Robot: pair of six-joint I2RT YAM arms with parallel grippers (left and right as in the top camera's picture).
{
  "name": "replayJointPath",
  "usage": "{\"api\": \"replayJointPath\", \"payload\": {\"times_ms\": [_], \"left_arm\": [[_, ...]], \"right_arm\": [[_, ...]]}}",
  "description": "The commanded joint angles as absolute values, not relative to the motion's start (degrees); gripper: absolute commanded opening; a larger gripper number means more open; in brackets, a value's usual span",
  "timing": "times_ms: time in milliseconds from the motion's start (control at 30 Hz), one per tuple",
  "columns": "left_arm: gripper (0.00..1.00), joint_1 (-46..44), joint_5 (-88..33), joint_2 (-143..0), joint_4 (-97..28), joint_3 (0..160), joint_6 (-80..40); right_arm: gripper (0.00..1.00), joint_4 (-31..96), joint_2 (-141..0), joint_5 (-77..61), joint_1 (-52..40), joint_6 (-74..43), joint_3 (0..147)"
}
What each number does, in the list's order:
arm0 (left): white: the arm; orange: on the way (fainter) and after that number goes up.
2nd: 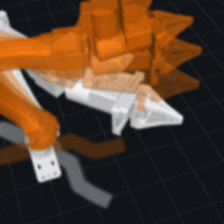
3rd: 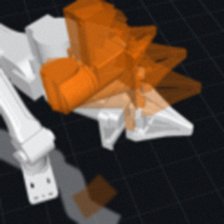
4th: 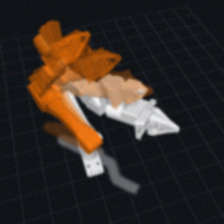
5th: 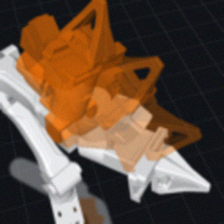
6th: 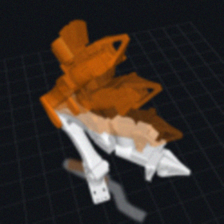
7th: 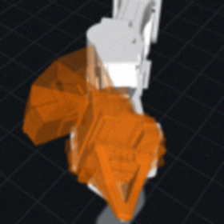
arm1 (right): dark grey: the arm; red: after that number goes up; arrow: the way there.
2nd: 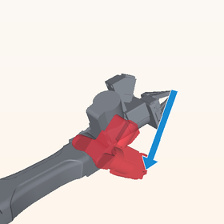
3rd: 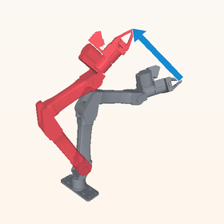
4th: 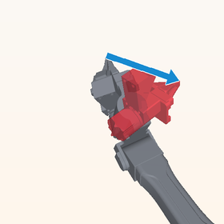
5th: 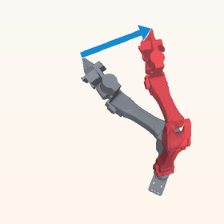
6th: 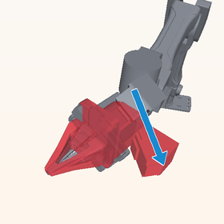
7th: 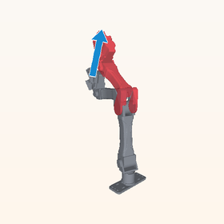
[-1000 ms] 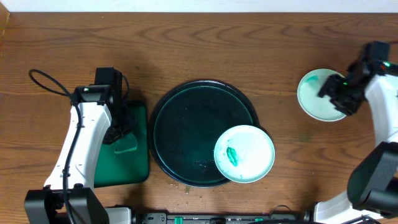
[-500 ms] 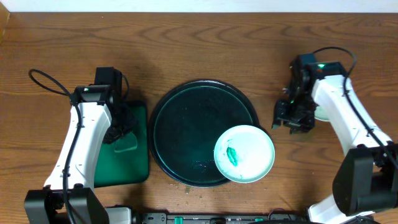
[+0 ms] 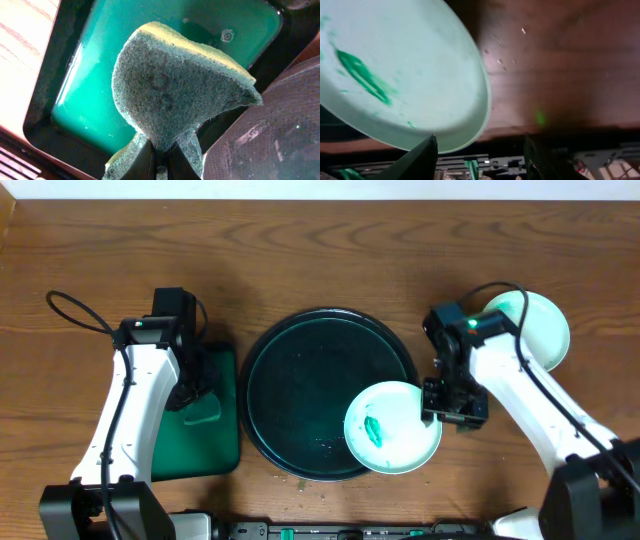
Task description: Clean dirty plates on tray and stack at the side
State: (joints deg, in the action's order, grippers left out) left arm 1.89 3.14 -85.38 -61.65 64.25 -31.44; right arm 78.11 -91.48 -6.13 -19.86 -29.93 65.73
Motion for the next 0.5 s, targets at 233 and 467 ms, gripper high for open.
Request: {"api": "replayJointPath", "payload": {"times_ms": [233, 467], "left_arm": [[0.07, 2.2, 3.4, -85.7, -61.6, 64.0, -30.7], [0.07, 2.2, 3.4, -85.7, -61.6, 64.0, -30.7]], "right_arm": [[0.56, 69.1, -85.1, -8.6, -20.1, -36.4, 53.9], [0.55, 55.6, -85.1, -10.8, -20.3, -37.8, 46.9]]}}
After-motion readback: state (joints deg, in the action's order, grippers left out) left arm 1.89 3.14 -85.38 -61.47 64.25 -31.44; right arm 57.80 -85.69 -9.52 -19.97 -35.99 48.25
